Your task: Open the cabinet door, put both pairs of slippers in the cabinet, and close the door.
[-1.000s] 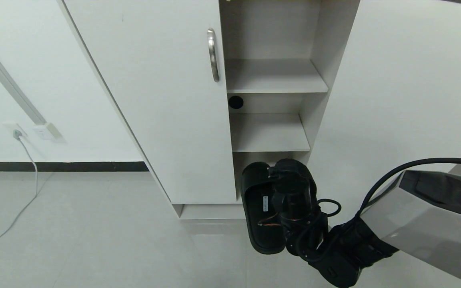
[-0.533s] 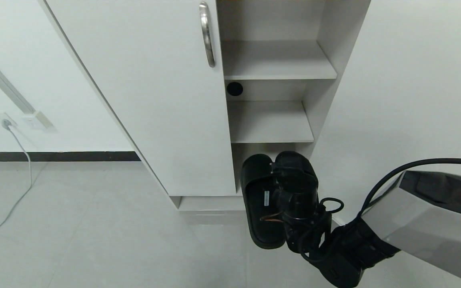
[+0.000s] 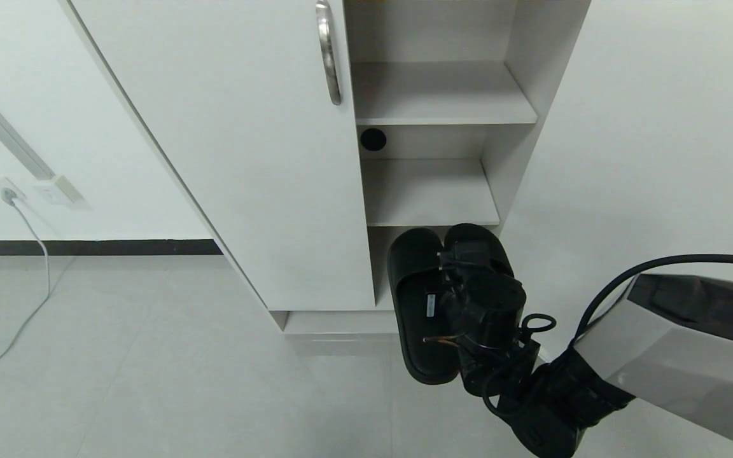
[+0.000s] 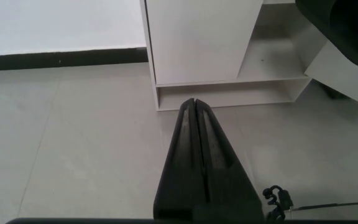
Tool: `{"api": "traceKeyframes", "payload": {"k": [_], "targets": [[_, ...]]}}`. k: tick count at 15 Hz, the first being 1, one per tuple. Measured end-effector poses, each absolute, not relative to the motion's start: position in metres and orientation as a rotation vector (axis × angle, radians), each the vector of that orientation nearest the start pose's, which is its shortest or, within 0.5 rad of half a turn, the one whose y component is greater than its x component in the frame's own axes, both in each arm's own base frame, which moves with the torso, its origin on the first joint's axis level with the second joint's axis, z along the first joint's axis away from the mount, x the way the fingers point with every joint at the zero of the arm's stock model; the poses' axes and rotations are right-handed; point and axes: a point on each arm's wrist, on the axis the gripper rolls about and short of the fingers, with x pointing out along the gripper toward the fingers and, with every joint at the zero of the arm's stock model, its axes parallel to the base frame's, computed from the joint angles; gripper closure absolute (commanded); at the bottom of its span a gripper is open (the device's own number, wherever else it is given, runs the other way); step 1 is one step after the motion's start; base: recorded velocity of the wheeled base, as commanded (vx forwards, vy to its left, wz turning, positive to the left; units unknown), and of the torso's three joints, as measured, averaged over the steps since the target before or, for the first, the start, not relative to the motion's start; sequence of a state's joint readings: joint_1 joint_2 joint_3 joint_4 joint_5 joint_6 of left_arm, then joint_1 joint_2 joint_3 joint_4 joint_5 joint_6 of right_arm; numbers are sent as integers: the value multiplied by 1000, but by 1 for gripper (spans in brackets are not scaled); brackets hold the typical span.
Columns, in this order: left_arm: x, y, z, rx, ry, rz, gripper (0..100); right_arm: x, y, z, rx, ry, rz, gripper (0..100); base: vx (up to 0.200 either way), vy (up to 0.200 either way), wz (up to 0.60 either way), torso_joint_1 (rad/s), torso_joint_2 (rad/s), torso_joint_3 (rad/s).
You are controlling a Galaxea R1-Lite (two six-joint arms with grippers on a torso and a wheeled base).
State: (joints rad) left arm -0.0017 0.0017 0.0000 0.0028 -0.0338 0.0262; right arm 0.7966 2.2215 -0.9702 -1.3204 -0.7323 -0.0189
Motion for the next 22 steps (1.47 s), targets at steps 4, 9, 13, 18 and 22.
{"api": "traceKeyframes", "payload": {"k": [4, 9, 13, 18, 22], "targets": [[-23, -1, 75, 26, 4, -35, 100, 297, 277, 101, 29, -47, 55, 100, 0, 0, 0, 0, 0, 0], [-23, -1, 75, 29, 4, -36, 100, 300, 277, 95, 25, -43, 50, 100, 160, 0, 0, -2, 1, 4], [-23, -1, 75, 29, 4, -35, 100, 303, 275, 96, 17, -44, 39, 100, 200, 0, 0, 6, 1, 0], [-23, -1, 75, 29, 4, -35, 100, 305, 275, 99, 22, -51, 38, 100, 200, 0, 0, 3, 3, 0], [-23, -1, 75, 28, 4, -35, 100, 308, 273, 100, 3, -53, 31, 100, 0, 0, 0, 0, 0, 0]]}}
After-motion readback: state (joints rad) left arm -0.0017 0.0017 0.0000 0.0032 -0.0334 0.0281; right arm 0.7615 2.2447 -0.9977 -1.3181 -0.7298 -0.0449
